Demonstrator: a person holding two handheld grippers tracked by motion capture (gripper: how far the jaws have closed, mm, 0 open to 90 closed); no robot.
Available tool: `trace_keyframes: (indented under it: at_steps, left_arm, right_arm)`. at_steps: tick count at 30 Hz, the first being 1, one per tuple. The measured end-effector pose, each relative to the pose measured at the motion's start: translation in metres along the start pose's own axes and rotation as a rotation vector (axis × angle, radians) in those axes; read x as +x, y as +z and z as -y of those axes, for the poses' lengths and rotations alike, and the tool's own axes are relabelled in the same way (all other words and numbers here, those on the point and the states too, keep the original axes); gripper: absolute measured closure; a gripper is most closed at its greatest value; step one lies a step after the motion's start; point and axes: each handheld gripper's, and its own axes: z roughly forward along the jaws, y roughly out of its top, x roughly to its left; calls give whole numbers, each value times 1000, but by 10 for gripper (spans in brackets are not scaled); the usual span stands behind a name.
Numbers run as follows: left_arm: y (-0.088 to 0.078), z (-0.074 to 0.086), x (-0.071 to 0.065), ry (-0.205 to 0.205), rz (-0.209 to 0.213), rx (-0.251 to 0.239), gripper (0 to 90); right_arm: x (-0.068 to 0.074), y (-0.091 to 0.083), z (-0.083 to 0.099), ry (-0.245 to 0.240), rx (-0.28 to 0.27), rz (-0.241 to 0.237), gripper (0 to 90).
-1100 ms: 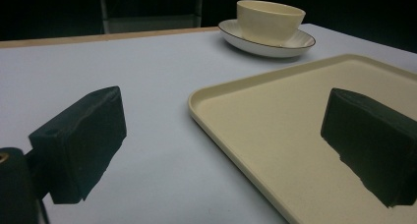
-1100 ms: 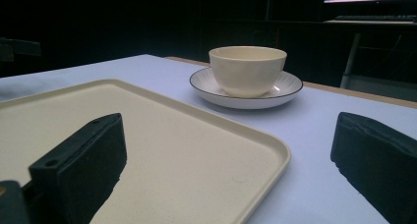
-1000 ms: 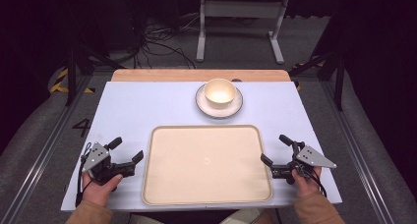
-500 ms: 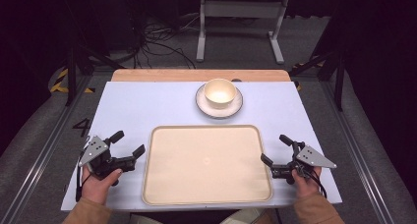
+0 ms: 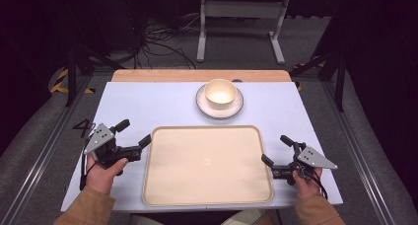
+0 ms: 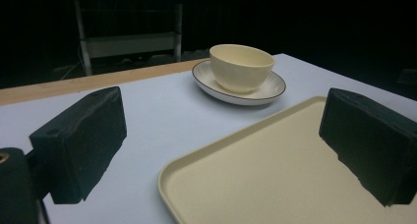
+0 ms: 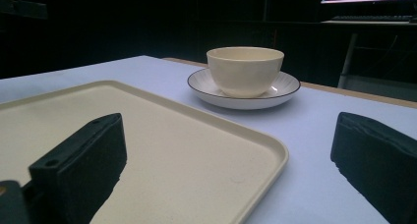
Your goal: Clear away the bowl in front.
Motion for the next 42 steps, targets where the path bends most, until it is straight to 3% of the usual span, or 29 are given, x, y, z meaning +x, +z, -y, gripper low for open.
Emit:
trace_keyframes:
  at_steps: [18, 28, 35, 42]
  left_arm:
    - [38, -35, -4, 24, 38, 4, 47]
    - [55, -47, -5, 26, 47, 13, 37]
    - [64, -49, -4, 4, 49, 23, 51]
    - [89, -56, -1, 5, 81, 25, 18]
  right_arm:
    - [0, -1, 1, 3, -16, -2, 7]
    - [0, -2, 1, 3, -17, -2, 7]
    - [0, -1, 1, 2, -16, -4, 7]
    - [0, -1, 0, 3, -12, -5, 7]
